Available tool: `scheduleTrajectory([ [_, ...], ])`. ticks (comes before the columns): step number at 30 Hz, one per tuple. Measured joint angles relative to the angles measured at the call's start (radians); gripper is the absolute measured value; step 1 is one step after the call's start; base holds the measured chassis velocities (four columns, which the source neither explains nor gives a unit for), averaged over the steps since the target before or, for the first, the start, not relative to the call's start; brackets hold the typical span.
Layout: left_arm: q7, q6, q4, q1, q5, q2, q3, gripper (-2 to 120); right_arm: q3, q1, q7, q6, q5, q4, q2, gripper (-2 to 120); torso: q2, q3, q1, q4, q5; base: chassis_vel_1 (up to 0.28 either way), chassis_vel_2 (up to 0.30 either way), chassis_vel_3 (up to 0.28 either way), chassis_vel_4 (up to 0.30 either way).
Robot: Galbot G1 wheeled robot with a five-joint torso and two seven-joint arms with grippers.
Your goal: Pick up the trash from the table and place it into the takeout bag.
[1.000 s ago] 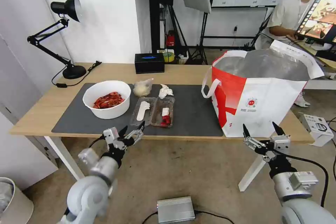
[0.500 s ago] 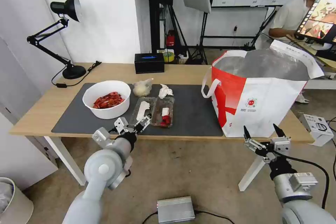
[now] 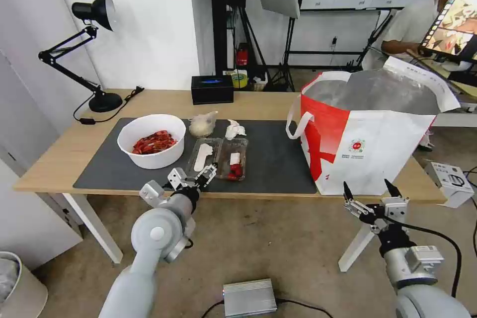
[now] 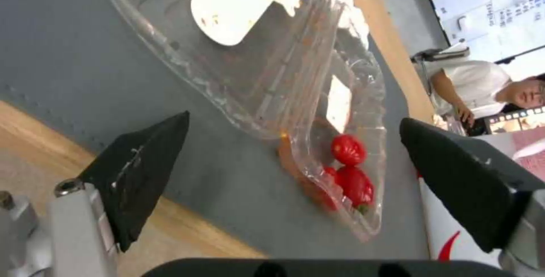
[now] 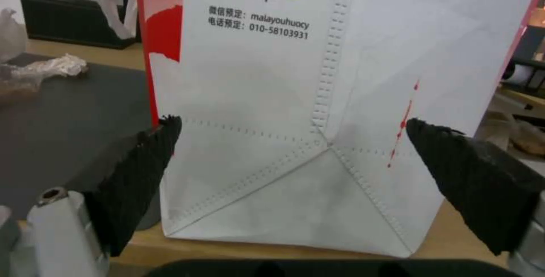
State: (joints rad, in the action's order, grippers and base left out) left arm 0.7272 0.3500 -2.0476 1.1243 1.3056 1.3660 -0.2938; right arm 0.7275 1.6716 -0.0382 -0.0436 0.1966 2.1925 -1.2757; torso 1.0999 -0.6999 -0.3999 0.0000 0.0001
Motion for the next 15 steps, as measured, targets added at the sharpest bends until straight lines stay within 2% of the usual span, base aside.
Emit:
scheduleTrajectory([
  [15,-0.018,-0.022,0.048,-0.032,-0.037,0.001,0.02,100,-0.004,0.001,-0.017,0.004,-0.018,-0.024,-0.018,100,0.0,0.0,0.0,-0.0001,0.0,0.0,0.0,0.0,0.0],
])
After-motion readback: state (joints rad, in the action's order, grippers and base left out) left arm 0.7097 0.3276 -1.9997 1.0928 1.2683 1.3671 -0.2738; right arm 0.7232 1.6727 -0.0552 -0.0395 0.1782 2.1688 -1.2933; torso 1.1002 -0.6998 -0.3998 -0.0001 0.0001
